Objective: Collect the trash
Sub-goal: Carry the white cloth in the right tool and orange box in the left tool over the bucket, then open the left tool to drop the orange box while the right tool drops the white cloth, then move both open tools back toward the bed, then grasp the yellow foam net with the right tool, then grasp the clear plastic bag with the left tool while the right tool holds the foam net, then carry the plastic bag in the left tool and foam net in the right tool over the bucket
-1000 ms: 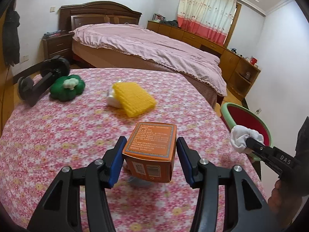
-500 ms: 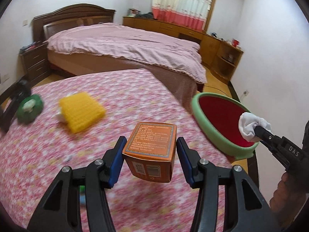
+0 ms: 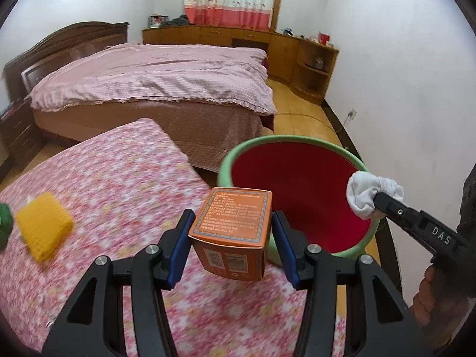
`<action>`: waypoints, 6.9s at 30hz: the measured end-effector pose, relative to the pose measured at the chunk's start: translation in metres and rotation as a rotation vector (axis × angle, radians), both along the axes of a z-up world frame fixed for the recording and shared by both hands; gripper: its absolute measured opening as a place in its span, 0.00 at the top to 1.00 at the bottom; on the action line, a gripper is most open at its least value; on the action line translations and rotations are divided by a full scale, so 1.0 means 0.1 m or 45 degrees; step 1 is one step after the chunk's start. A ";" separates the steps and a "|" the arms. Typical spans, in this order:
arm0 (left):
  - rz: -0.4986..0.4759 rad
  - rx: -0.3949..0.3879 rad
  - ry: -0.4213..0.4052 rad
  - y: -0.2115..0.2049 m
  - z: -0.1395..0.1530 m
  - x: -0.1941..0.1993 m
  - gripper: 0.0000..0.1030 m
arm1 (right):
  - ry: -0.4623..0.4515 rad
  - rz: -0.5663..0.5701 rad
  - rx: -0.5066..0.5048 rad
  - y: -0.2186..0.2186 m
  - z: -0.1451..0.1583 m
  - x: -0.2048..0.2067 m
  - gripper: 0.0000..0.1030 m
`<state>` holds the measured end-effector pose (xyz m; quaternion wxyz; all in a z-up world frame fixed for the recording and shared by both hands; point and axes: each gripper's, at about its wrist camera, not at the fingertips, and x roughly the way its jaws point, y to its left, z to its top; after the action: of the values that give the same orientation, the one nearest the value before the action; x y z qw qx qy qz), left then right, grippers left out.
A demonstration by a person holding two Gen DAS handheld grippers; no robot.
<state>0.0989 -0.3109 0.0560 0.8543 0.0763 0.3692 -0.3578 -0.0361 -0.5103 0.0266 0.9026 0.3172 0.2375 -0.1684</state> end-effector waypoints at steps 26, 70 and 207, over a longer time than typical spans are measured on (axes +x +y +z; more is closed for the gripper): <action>-0.105 0.017 0.082 -0.55 -0.30 0.19 0.43 | 0.058 0.024 -0.016 -0.20 -0.18 0.25 0.76; 0.351 -0.068 0.040 1.27 0.26 0.41 0.42 | 0.007 0.284 -0.044 0.68 0.28 0.51 0.43; 0.601 -0.220 -0.022 2.31 0.21 0.42 0.65 | -0.039 0.570 -0.129 2.02 0.28 1.48 0.90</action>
<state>0.1412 -0.0800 0.0773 0.9207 -0.0823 0.3374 -0.1780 0.1123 -0.3080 0.0545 0.9357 0.2134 0.2793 0.0291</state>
